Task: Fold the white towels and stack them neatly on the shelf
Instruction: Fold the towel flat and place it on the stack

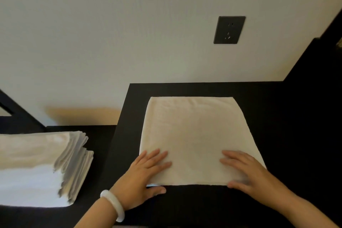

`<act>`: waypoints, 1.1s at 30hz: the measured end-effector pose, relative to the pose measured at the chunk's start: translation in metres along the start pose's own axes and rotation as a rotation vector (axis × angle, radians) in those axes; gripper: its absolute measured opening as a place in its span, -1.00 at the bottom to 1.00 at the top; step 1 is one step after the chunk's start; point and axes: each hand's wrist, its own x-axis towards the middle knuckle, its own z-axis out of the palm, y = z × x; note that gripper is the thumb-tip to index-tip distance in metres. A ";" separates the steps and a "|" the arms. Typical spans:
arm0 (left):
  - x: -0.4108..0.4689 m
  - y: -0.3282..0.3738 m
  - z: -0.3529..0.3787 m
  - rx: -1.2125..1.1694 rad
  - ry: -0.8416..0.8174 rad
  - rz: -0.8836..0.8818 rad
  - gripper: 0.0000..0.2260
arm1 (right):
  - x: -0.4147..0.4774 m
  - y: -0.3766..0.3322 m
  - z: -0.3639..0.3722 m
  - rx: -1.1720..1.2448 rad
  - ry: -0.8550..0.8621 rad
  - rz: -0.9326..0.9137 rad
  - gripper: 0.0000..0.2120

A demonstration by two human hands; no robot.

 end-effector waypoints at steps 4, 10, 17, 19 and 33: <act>-0.005 -0.008 0.001 -0.011 0.145 -0.033 -0.54 | -0.009 0.011 0.014 -0.188 0.236 0.022 -0.54; 0.000 -0.006 -0.021 -0.156 0.155 -0.182 -0.48 | -0.002 0.006 -0.008 -0.090 0.337 0.125 -0.68; 0.001 -0.005 -0.092 -0.354 -0.272 -0.219 -0.92 | 0.005 -0.012 -0.091 0.249 -0.307 0.268 -0.88; 0.009 -0.010 -0.103 -0.452 -0.191 -0.258 -0.93 | 0.017 -0.010 -0.096 0.318 -0.253 0.300 -0.90; 0.071 -0.033 -0.059 -0.594 0.398 -0.773 -0.93 | 0.074 0.022 -0.056 0.553 0.273 0.632 -0.93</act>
